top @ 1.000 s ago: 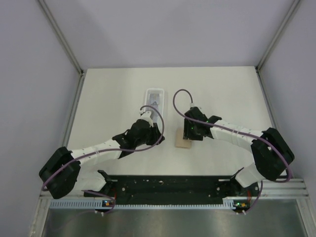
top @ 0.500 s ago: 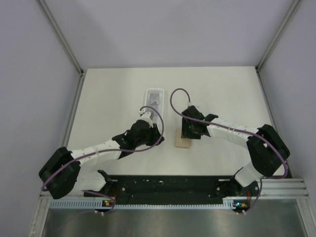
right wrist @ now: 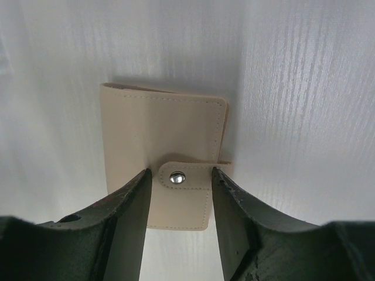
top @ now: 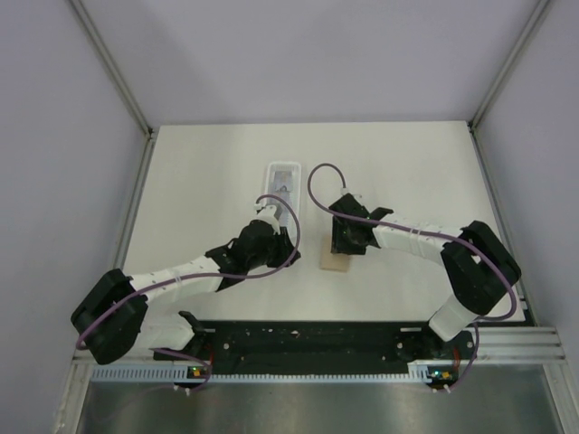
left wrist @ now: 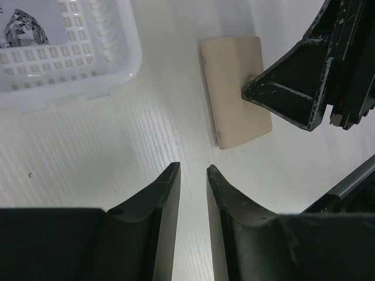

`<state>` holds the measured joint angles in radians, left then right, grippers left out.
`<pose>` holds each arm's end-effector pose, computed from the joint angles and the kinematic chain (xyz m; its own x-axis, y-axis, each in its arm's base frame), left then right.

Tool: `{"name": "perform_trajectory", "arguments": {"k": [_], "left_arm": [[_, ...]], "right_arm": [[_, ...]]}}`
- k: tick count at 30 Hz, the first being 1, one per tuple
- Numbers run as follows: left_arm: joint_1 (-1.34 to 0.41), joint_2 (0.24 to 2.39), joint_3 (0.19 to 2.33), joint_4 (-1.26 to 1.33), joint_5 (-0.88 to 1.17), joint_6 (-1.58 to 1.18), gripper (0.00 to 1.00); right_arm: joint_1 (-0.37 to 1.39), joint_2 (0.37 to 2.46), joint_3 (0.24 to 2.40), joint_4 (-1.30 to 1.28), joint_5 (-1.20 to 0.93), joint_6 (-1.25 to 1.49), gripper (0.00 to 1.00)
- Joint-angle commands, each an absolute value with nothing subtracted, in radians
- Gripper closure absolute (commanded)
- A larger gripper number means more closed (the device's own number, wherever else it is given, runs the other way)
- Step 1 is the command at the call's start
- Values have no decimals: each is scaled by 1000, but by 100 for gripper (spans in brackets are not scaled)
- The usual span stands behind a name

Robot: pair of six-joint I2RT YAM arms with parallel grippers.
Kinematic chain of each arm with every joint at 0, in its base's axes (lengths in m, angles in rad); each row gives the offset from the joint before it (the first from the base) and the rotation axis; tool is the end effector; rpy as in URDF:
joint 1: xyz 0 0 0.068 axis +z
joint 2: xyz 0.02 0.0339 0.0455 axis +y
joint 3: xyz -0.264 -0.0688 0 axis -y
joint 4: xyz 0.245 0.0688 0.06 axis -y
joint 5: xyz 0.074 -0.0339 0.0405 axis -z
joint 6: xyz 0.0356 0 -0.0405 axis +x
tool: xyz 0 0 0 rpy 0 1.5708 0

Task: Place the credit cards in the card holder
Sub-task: Open the card holder at the center of the board.

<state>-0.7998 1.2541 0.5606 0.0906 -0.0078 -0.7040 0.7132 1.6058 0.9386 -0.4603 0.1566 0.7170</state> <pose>0.1778 -0.1826 0.1918 -0.7625 -0.1440 -0.6307 0.2875 0.7979 -0.5298 0.2348 0.1958 0.1743 -0.9064 0.0741 -0.4159 -0.0001 0.9845 0.1757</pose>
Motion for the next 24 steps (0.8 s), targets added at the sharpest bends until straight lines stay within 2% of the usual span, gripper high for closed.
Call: {"name": "perform_trajectory", "arguments": {"k": [1,4,12,14,24], "left_arm": [[-801,1249,552,132,-5,-701,69],[-801,1252,552,132,-5,-699,70],[-802,1258,554,132,-5,-701,70],[-802,1259,555,132,-5,-700,70],[-802,1269,572,130,-5,-696,71]], "right_arm": [[727,1638,969,-465,176,712,55],[727,1647,968,-463,178,713,61],[727,1634,945,-463,198,719,89],[727,1625,940,-463,204,719,99],[727,1482,868,-382,181,684,100]]}}
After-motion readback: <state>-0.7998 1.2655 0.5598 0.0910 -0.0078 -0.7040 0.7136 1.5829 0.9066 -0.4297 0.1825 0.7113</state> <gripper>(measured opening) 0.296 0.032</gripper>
